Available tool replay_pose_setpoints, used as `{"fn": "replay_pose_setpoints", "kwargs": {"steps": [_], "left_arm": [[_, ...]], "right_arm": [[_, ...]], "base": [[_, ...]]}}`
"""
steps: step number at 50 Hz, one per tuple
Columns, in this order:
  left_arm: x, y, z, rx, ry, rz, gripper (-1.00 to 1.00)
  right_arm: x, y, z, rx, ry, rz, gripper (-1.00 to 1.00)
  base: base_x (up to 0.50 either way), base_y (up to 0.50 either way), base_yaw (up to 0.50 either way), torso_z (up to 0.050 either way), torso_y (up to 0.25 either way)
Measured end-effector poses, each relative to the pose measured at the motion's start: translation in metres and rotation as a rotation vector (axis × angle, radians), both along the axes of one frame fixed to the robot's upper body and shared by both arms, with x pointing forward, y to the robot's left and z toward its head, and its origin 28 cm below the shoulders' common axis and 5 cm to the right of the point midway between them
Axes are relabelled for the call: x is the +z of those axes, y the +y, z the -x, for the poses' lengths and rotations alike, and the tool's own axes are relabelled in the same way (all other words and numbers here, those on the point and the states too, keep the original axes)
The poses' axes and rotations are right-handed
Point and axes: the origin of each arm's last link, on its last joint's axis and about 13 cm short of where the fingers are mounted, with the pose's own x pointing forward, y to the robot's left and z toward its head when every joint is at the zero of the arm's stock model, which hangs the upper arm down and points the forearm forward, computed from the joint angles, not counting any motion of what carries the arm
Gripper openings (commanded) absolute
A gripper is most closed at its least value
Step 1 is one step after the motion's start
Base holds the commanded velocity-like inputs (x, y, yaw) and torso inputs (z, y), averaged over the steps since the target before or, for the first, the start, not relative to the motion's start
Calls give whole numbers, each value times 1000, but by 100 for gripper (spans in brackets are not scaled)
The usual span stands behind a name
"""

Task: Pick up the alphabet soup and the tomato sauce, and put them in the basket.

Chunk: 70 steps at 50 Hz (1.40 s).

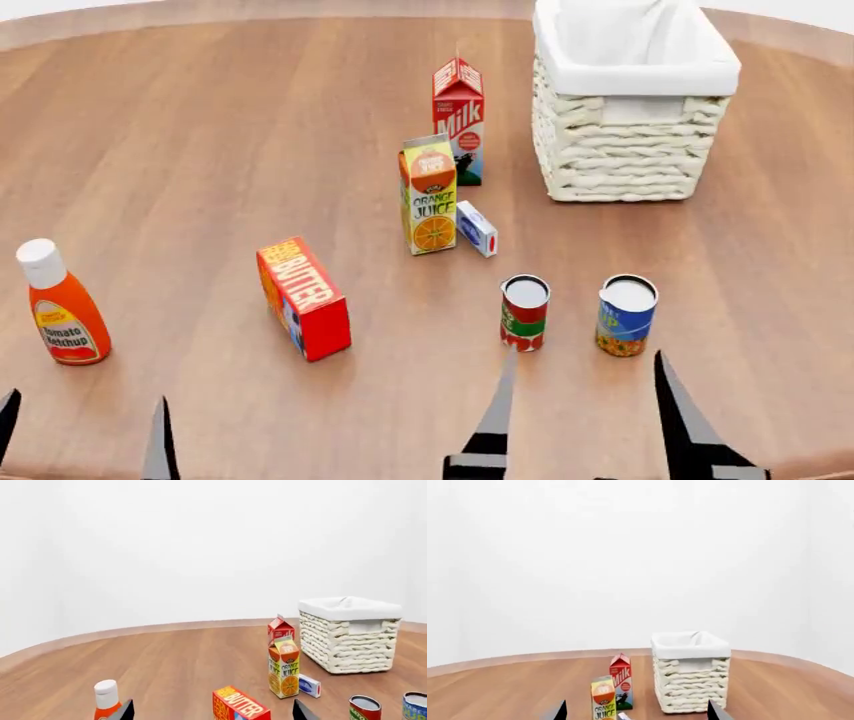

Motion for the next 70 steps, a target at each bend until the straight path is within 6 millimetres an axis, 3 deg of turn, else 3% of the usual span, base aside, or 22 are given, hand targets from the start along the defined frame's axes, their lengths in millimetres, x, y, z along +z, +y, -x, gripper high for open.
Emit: {"fn": "replay_pose_setpoints", "kwargs": {"steps": [9, 20, 70], "left_arm": [[14, -1, 11, -11, -64, 7, 100], [23, -3, 16, -22, -95, 14, 100], [27, -3, 22, -32, -114, 21, 100]], "right_arm": [[25, 4, 10, 4, -62, -2, 100], [36, 5, 16, 12, -96, -3, 100], [38, 4, 19, 18, -90, -8, 100]], "base": [[0, 0, 0, 0, 0], [414, 0, 0, 0, 0], [500, 0, 0, 0, 0]]}}
